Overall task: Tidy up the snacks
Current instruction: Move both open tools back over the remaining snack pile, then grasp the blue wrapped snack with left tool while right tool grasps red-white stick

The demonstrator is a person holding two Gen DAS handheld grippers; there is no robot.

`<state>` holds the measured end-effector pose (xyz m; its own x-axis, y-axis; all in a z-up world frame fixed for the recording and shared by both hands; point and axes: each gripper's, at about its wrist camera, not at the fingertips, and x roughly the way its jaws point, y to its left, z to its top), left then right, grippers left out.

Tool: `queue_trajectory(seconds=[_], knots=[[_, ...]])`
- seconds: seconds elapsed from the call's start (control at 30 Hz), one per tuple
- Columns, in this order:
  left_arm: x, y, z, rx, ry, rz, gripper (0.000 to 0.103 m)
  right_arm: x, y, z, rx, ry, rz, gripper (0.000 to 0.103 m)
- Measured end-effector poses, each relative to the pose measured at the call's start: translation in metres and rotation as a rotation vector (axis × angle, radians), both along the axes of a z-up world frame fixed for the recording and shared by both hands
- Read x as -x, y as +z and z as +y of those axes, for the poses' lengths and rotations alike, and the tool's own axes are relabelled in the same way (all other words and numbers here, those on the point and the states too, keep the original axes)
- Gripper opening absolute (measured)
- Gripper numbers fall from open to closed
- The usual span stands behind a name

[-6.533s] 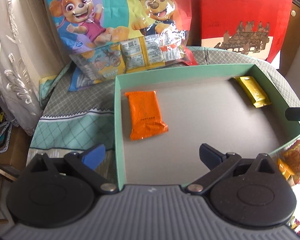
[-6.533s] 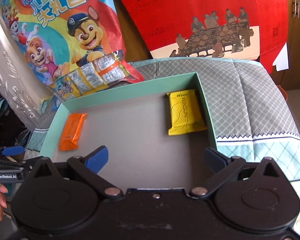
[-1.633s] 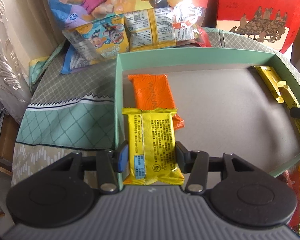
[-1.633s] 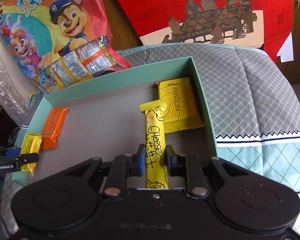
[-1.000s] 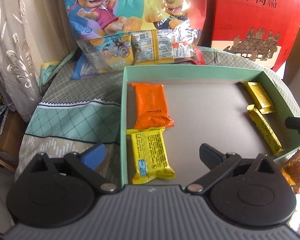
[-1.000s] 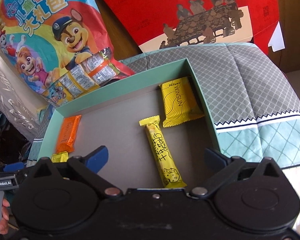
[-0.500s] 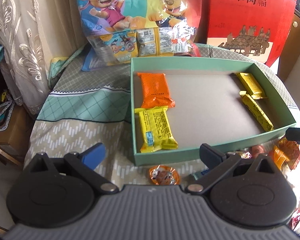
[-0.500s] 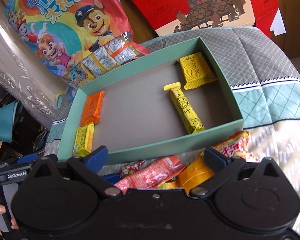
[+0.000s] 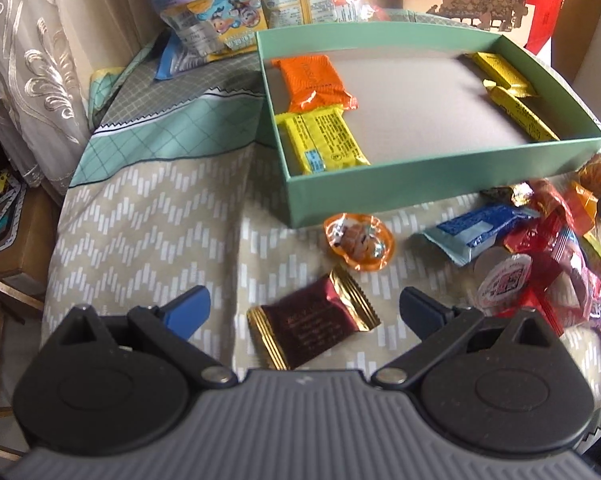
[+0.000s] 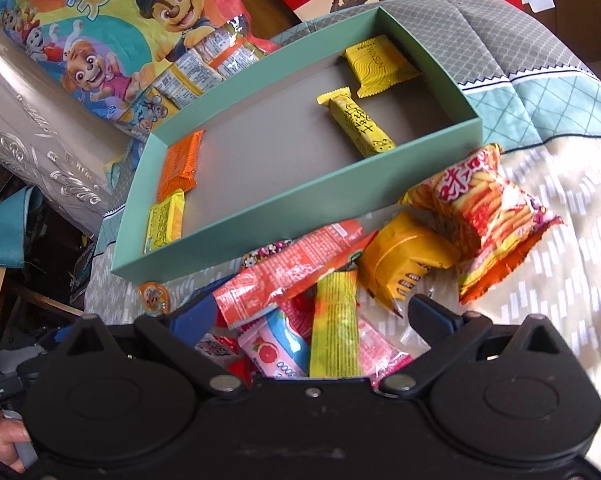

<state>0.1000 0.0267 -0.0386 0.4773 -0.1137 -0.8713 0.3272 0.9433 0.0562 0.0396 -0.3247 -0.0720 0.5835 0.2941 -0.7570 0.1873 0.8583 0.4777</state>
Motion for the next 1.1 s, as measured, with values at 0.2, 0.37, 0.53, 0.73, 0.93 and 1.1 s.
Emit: queue_trajectory(seconds=[0.2, 0.37, 0.53, 0.73, 0.93, 1.1], knots=[[0.002, -0.004, -0.006, 0.025, -0.02, 0.013, 0.103, 0.002, -0.008, -0.002, 0.015, -0.028, 0.011, 0.091], [-0.002, -0.006, -0.011, 0.011, -0.023, 0.003, 0.103, 0.0, -0.009, 0.001, 0.044, -0.01, 0.012, 0.066], [-0.003, -0.004, -0.008, 0.029, -0.013, 0.006, 0.103, -0.001, -0.007, -0.002, 0.007, -0.012, 0.008, 0.063], [0.002, 0.005, -0.037, 0.04, -0.108, -0.032, 0.101, 0.0, -0.007, -0.001, 0.004, -0.005, 0.004, 0.063], [0.002, 0.004, -0.088, -0.013, -0.287, -0.094, 0.071, 0.001, -0.004, -0.003, -0.003, -0.012, -0.008, 0.063], [-0.014, -0.008, -0.112, -0.009, -0.375, -0.043, 0.069, -0.003, -0.002, -0.009, -0.007, -0.03, -0.018, 0.063]])
